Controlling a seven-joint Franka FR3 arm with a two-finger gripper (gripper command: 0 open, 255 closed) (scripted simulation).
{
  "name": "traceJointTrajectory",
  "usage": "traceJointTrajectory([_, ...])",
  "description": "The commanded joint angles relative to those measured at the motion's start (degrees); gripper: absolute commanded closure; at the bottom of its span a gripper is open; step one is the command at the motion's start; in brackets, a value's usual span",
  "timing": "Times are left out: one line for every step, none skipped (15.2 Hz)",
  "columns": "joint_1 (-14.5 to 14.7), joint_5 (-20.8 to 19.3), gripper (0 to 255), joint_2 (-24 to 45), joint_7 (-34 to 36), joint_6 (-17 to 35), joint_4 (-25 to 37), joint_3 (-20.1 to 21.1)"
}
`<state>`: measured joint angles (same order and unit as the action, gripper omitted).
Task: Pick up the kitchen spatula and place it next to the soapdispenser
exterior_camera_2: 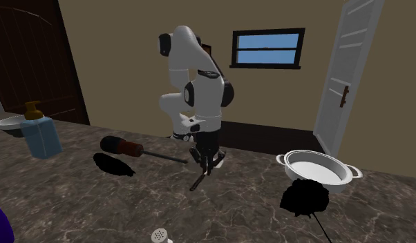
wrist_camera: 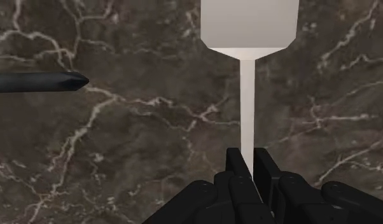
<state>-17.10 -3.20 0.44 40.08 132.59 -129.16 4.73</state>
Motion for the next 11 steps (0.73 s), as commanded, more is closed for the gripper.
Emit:
traceJointTrajectory([0.0,0.2,255,-0.9,-0.2,-1.5,0.6,0.0])
traceJointTrajectory([0.0,0.3,255,-1.3,-0.2,-2.3,1.0,0.0])
traceJointTrajectory([0.0,0.3,255,-1.7,-0.3,-3.0,1.3,0.0])
traceJointTrajectory([0.0,0.4,255,-2.1,-0.4,-3.8,1.7,0.0])
traceJointTrajectory([0.0,0.5,255,-2.5,-0.4,-4.6,2.1,0.0])
traceJointTrajectory([0.0,0.5,255,-2.8,-0.5,-5.3,2.5,0.0])
traceJointTrajectory([0.0,0.6,255,-3.2,-0.6,-6.1,2.9,0.0])
traceJointTrajectory([0.0,0.7,255,-3.5,-0.6,-6.9,3.4,0.0])
traceJointTrajectory([0.0,0.7,255,-3.8,-0.7,-7.6,3.8,0.0])
traceJointTrajectory([0.0,0.8,255,-4.1,-0.8,-8.4,4.2,0.0])
traceJointTrajectory([0.0,0.8,255,-4.4,-0.8,-9.1,4.7,0.0])
